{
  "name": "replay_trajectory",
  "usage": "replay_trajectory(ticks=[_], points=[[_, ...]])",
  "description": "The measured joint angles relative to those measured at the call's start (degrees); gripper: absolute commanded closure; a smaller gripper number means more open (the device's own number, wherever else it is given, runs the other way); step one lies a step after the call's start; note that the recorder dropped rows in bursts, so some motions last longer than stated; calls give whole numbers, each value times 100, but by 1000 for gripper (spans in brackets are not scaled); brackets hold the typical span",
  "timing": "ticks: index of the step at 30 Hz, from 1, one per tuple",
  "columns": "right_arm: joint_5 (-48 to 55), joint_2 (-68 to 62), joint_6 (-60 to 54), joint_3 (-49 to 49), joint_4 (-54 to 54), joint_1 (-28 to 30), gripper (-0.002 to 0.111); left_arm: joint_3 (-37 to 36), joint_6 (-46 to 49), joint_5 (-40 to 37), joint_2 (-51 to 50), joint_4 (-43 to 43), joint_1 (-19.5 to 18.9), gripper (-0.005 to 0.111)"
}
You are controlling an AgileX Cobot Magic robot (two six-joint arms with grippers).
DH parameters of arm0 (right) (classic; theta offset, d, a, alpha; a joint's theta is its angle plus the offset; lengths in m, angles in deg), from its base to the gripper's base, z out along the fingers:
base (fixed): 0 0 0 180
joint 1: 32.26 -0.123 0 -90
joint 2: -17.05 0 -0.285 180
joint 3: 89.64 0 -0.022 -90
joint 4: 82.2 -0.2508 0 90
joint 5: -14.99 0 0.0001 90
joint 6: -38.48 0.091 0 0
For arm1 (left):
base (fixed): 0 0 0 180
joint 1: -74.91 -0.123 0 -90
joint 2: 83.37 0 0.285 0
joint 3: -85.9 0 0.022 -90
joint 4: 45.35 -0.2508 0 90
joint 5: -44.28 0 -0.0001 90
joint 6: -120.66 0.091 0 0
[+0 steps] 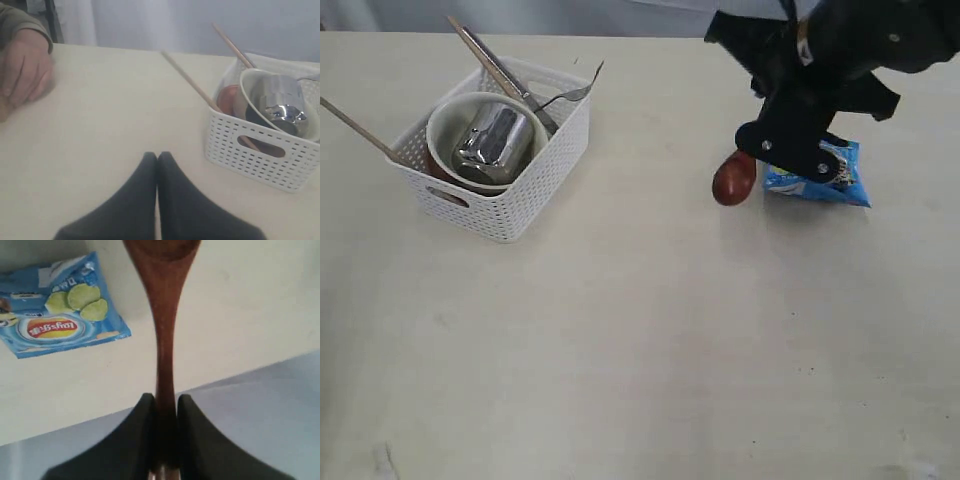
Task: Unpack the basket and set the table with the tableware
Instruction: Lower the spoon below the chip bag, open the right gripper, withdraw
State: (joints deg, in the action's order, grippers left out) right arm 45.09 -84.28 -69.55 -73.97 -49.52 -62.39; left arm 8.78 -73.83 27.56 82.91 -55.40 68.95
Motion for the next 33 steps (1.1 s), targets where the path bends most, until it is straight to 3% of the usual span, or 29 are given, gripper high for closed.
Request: replay_trajectory(ticks=[5,9,12,16,19,33], points=[[-3,-223,-1095,178,-455,-3,109,0,0,0,0,0,0,107],[-467,-213,-1267,945,-242,-24,109,0,0,0,0,0,0,107],[-988,-189,-1318,1816,586,-24,109,0,0,0,0,0,0,107],[-1614,-71,-1318,2332,241,-24,109,0,0,0,0,0,0,107],[-1692,-71,-1318,2467,-345,-24,109,0,0,0,0,0,0,107],[-1810,-71,-1318,2845,-439,-36,109,0,0,0,0,0,0,107]])
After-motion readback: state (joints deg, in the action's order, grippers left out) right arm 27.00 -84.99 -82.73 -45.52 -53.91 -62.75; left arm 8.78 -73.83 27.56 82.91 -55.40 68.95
